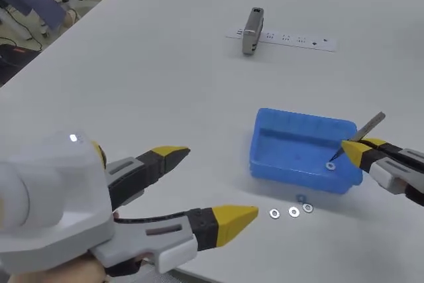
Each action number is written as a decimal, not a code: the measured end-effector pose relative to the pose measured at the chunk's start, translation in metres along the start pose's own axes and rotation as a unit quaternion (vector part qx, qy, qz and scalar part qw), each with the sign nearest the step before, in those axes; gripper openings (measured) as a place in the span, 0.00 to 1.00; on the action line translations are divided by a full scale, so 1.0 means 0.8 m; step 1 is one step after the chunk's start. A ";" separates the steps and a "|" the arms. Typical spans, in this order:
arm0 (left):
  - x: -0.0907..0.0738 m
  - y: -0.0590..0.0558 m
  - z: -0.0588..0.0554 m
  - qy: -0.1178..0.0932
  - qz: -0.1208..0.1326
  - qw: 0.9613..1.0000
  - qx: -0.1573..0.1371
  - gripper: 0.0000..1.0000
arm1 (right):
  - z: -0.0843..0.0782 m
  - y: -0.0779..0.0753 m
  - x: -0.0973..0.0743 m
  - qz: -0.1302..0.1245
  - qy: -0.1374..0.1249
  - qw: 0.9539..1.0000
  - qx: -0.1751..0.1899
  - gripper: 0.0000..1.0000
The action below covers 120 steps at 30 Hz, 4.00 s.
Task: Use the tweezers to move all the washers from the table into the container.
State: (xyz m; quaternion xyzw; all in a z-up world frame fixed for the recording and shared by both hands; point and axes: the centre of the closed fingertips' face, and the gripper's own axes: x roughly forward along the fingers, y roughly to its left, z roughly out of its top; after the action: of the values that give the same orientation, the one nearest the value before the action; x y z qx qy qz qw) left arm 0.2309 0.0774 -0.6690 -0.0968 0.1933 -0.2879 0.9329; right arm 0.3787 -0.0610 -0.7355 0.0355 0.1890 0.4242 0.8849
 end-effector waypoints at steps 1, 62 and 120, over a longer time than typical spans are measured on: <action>0.001 -0.001 -0.001 0.000 -0.002 1.000 -0.002 0.74 | 0.009 0.007 -0.004 0.012 -0.015 1.000 0.009 0.03; 0.005 -0.009 -0.009 0.010 -0.017 1.000 0.004 0.72 | -0.068 0.087 -0.021 0.112 0.095 0.983 -0.112 0.02; -0.006 0.018 -0.001 0.020 0.068 0.990 0.121 0.99 | -0.006 0.009 0.026 0.038 0.080 0.995 -0.052 0.03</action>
State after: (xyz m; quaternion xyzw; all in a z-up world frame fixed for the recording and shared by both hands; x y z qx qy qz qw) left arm 0.2341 0.0915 -0.6722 0.0356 0.1817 -0.2470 0.9512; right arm 0.3833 -0.0412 -0.7445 -0.0375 0.2354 0.4680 0.8510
